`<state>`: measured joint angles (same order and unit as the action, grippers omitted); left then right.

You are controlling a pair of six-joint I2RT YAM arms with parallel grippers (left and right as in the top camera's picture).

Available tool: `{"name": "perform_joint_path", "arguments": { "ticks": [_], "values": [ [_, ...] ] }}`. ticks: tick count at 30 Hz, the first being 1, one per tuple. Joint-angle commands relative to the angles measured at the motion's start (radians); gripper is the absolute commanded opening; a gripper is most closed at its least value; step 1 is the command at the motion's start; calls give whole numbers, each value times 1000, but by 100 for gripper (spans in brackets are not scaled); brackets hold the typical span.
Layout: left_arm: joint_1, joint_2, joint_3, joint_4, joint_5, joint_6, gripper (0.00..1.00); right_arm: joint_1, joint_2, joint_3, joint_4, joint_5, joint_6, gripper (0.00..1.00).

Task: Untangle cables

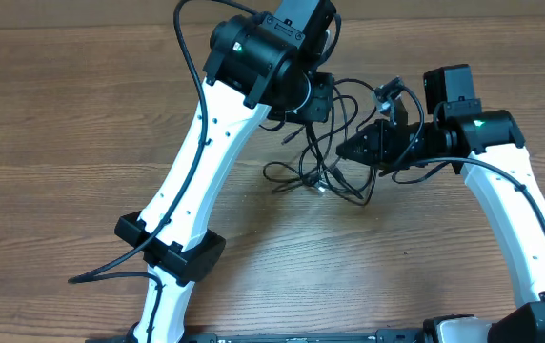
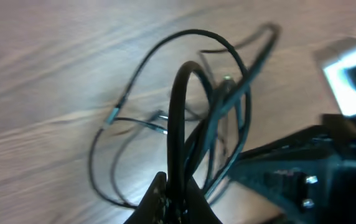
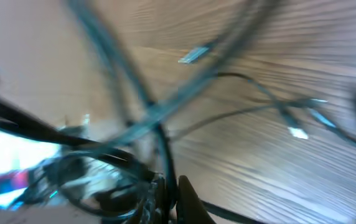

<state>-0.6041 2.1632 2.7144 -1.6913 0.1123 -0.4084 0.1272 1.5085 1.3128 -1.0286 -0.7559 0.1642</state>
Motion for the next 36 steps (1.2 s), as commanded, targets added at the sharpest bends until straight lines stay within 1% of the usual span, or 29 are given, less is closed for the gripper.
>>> {"name": "perform_joint_path", "arguments": {
  "ticks": [1,2,4,7,9,11,13,14,15,16,18,19,20,22,23,24,25,27,28,30,33,36],
  "values": [
    [11,-41,-5,2,-198,32,4,2,-3,22,-37,427,111,4],
    [15,-41,-9,2,-222,39,4,2,-3,22,-58,552,145,4],
    [18,-41,-11,2,-244,59,4,1,-3,22,-96,737,205,4],
    [18,-41,-11,2,-260,99,4,1,-3,22,-137,952,260,4],
    [18,-41,-11,2,-273,103,4,0,-3,22,-149,1079,285,4],
    [18,-41,-11,2,-273,111,4,0,-3,23,-148,1147,285,4],
    [18,-41,-11,2,-273,117,4,0,-3,23,-146,1160,285,4],
    [18,-41,-11,2,-272,117,4,1,-3,23,-141,1132,285,4],
    [17,-41,-11,2,-268,117,4,1,-3,23,-130,1061,273,4],
    [14,-41,-11,2,-265,117,4,1,-3,23,-120,953,235,4],
    [10,-41,-11,2,-261,116,4,2,-3,23,-103,663,118,11],
    [10,-41,-11,2,-260,116,4,2,-3,23,-99,514,77,16],
    [9,-41,-11,2,-260,116,4,2,-3,23,-95,372,55,24],
    [9,-41,-11,2,-260,116,4,2,-3,23,-90,178,42,43],
    [9,-41,-11,2,-259,116,4,2,-3,23,-89,113,44,51],
    [9,-41,-11,2,-254,116,4,2,-3,23,-90,82,54,59],
    [9,-41,-11,2,-249,116,4,2,-3,23,-94,66,113,64],
    [8,-41,-11,2,-249,116,4,2,-3,22,-99,66,224,65],
    [8,-41,-11,2,-249,116,4,2,-3,22,-98,66,262,66],
    [8,-41,-11,2,-249,116,4,2,-3,21,-80,66,328,69],
    [8,-41,-11,2,-249,116,4,2,-3,11,-46,65,413,73],
    [8,-41,-11,2,-248,116,4,9,-3,-21,3,54,470,73]
  ]
}}
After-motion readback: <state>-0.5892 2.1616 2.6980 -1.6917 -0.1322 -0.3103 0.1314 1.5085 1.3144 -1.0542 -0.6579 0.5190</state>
